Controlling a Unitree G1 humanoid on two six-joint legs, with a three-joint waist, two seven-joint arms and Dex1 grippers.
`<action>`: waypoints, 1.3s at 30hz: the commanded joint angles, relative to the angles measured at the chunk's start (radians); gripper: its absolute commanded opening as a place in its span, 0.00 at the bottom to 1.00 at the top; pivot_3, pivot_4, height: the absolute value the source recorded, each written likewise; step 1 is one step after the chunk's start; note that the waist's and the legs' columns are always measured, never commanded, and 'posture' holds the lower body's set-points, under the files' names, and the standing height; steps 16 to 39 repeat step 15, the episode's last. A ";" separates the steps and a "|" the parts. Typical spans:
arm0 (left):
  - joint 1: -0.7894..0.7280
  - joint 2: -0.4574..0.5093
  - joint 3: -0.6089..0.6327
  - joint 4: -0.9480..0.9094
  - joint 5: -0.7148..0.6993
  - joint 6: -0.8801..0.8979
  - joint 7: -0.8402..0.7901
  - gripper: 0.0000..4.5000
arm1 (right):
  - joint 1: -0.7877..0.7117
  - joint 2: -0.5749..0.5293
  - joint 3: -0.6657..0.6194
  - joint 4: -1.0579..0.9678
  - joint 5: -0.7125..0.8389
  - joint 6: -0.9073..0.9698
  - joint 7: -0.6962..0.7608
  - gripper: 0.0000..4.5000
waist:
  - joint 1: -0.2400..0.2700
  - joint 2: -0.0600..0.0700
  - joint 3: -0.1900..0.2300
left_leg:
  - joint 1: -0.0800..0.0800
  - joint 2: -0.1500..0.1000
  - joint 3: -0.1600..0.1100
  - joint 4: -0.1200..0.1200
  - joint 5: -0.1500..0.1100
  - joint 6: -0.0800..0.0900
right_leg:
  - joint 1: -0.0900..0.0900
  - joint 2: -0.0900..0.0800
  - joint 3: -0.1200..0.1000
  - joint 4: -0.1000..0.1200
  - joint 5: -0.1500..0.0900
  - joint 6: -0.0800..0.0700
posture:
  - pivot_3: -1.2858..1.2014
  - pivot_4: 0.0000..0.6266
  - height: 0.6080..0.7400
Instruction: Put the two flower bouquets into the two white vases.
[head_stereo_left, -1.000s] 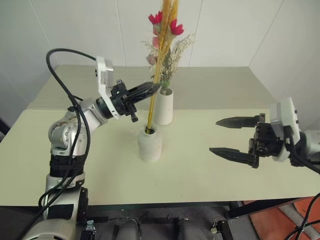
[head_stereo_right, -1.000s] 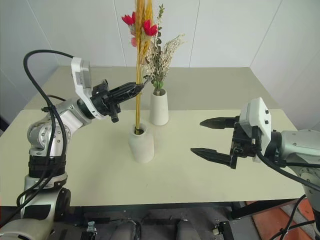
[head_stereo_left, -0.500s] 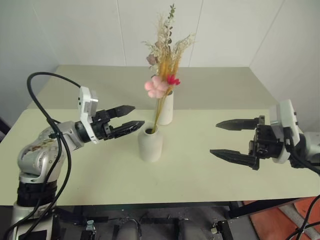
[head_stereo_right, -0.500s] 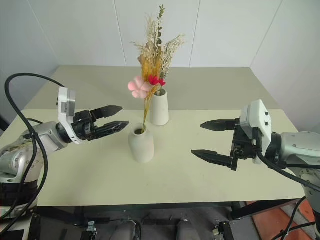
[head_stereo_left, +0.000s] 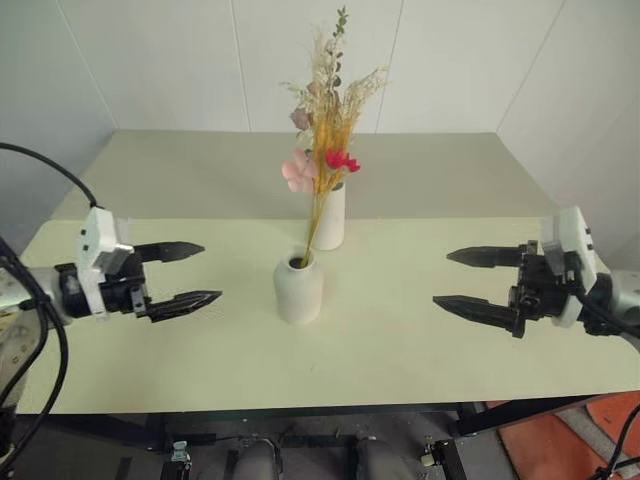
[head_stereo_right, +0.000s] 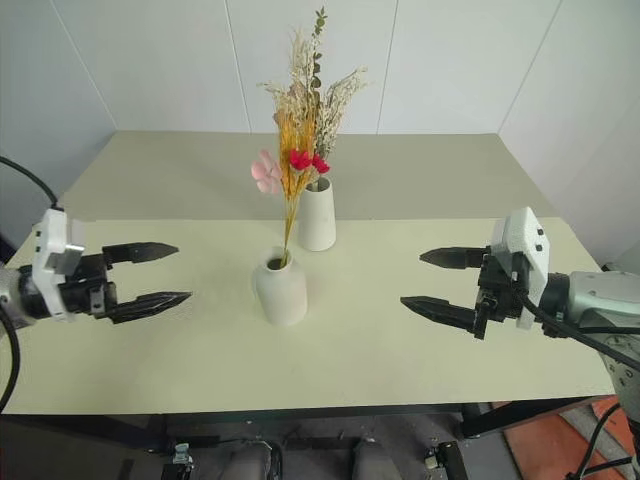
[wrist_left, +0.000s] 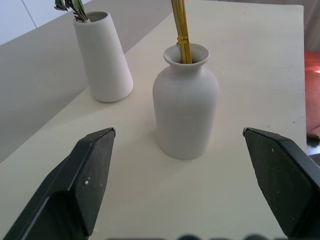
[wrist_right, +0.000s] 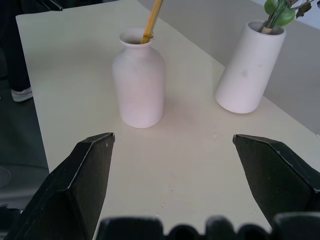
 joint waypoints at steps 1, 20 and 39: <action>-0.001 0.011 0.037 -0.030 -0.023 -0.017 -0.017 0.99 | -0.015 -0.007 -0.040 -0.008 0.004 -0.019 0.002 1.00 | 0.002 0.000 0.000 | 0.000 0.000 0.000 0.000 0.000 0.000 | 0.000 0.000 0.000 0.000 0.000 0.000 | 0.52 0.24 1.00; 0.032 0.007 0.044 -0.082 -0.072 0.010 -0.009 0.99 | 0.058 -0.005 -0.116 -0.069 0.032 0.023 -0.056 1.00 | 0.001 0.000 0.000 | 0.000 0.000 0.000 0.000 0.000 0.000 | 0.000 0.000 0.000 -0.001 0.000 0.000 | 0.52 0.24 1.00; 0.032 0.007 0.044 -0.082 -0.072 0.010 -0.009 0.99 | 0.058 -0.005 -0.116 -0.069 0.032 0.023 -0.056 1.00 | 0.001 0.000 0.000 | 0.000 0.000 0.000 0.000 0.000 0.000 | 0.000 0.000 0.000 -0.001 0.000 0.000 | 0.52 0.24 1.00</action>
